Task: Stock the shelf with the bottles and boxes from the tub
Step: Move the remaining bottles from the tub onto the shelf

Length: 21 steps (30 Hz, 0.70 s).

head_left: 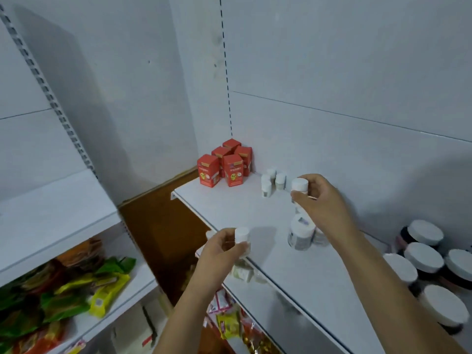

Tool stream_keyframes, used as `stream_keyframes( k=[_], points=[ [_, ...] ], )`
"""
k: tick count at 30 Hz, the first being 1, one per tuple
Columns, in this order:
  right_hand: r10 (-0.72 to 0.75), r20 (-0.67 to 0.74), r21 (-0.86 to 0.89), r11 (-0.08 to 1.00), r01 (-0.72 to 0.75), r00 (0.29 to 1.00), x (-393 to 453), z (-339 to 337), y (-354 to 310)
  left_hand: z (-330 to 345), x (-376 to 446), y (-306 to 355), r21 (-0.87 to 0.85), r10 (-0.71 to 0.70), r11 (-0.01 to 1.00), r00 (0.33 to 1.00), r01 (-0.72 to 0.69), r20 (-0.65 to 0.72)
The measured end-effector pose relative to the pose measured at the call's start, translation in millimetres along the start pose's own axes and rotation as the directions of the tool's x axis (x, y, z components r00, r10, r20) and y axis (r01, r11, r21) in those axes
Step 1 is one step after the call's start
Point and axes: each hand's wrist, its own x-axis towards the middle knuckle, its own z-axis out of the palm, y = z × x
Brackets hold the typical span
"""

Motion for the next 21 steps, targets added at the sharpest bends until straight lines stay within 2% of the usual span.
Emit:
stream_keyframes(
  k=[4,9,16,21],
  points=[
    [-0.038,-0.106,-0.145,0.989,0.023,0.994,38,23,1,-26,73,-3,0.051,0.05,0.997,0.997,-0.053,0.061],
    [-0.022,-0.24,-0.322,0.945,-0.059,0.97,84,47,-1,-46,148,6,0.088,0.173,0.978,0.973,-0.188,0.155],
    [0.058,-0.299,-0.385,0.906,-0.177,0.952,122,90,24,-43,219,-1,0.088,0.277,0.948,0.929,-0.306,0.247],
    [0.048,-0.452,-0.451,0.849,-0.275,0.891,135,115,63,-24,249,-6,0.063,0.392,0.9,0.865,-0.43,0.312]
  ],
)
